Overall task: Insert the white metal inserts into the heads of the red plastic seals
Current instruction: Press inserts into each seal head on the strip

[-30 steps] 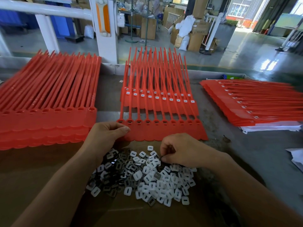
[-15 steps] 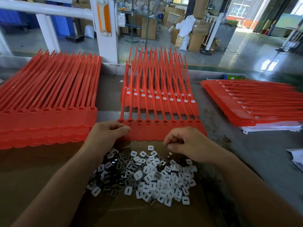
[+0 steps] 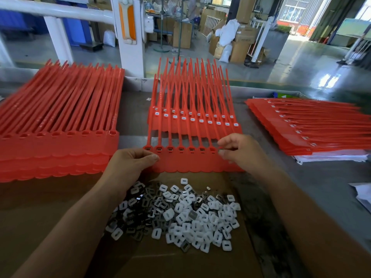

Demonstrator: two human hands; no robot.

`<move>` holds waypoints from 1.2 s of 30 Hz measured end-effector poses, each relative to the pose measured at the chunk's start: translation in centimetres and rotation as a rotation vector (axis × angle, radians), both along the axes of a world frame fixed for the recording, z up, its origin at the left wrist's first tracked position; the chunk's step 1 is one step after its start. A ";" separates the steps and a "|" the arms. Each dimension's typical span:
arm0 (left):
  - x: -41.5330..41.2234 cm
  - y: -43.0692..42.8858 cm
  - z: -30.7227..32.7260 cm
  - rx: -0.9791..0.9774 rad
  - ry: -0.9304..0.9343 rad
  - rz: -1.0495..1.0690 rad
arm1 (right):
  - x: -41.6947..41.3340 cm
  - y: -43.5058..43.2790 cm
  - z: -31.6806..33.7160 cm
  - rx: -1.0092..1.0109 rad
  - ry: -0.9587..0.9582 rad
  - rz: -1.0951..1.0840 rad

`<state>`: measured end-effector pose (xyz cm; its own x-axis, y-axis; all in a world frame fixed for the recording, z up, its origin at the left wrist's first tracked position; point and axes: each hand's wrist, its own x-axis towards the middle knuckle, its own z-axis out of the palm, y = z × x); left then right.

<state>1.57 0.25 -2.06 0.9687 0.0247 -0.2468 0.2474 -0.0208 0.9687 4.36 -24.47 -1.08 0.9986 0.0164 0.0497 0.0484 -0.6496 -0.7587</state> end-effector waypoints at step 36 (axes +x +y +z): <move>0.1 0.1 -0.2 0.002 -0.026 0.006 | 3.9 1.3 -1.6 -0.185 0.051 -0.089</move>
